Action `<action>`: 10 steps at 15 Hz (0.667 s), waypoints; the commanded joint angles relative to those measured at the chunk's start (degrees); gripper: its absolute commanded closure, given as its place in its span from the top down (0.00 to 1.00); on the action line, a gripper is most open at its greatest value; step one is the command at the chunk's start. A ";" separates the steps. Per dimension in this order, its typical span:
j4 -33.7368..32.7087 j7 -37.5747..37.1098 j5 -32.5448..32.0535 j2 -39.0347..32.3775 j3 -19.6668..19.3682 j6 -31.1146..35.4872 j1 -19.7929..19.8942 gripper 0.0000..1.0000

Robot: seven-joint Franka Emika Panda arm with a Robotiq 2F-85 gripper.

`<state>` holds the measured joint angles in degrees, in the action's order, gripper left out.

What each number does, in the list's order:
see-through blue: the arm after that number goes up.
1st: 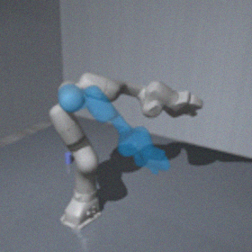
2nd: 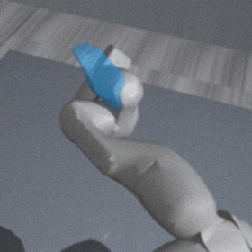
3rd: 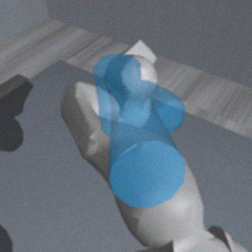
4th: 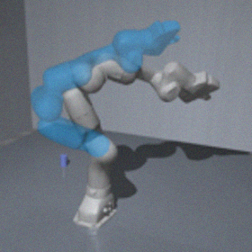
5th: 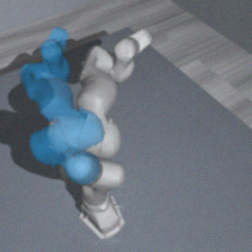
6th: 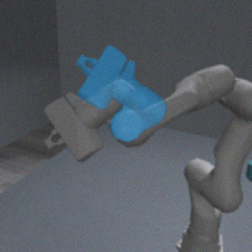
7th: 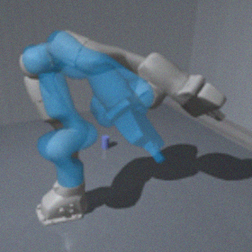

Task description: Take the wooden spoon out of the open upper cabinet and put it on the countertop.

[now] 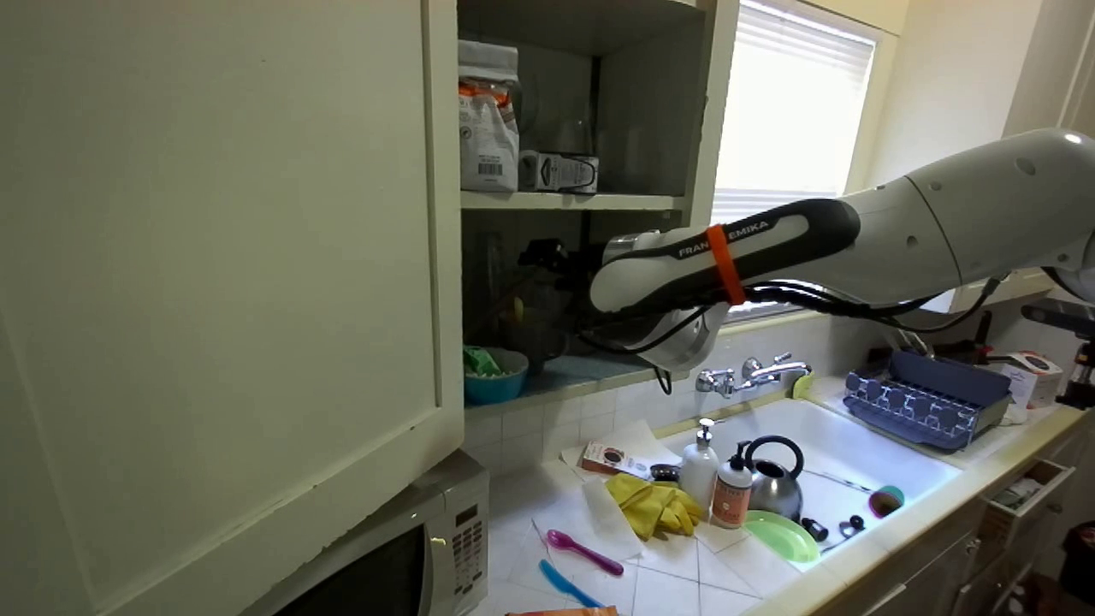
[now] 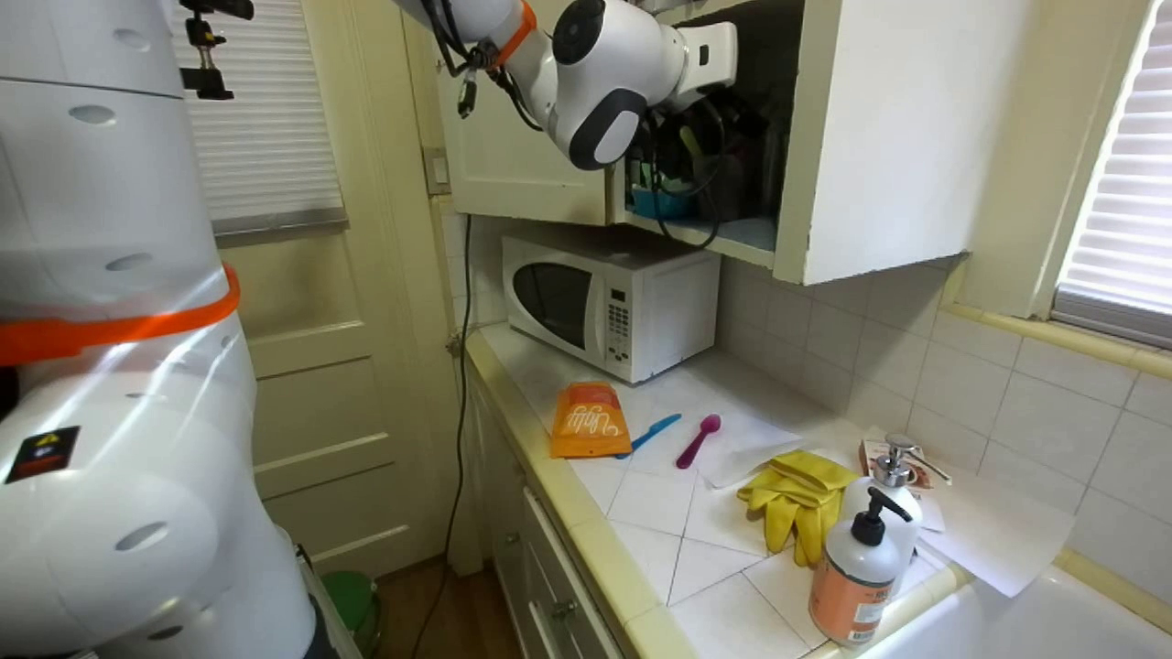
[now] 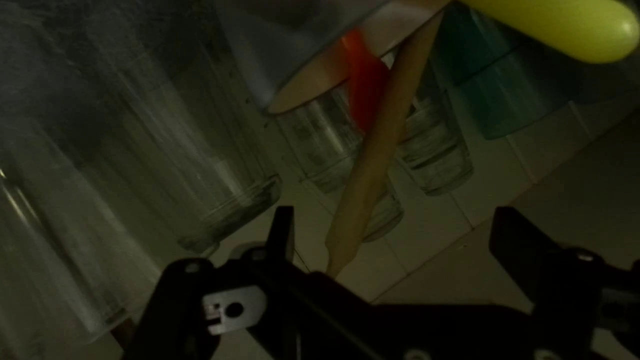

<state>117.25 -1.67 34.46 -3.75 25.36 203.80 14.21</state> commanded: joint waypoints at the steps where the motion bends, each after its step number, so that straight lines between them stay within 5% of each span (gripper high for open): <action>1: -2.79 -2.46 -0.88 -3.14 0.63 3.21 -0.18 1.00; 2: -2.79 -5.69 -3.64 -3.28 -7.60 3.68 -7.63 1.00; 6: -4.16 -9.08 -6.30 -5.54 -12.75 5.60 -12.20 0.96; 10: -5.47 -11.34 -8.31 -7.50 -15.82 8.18 -14.94 0.60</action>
<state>113.72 -9.98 28.25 -8.78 12.49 208.88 2.04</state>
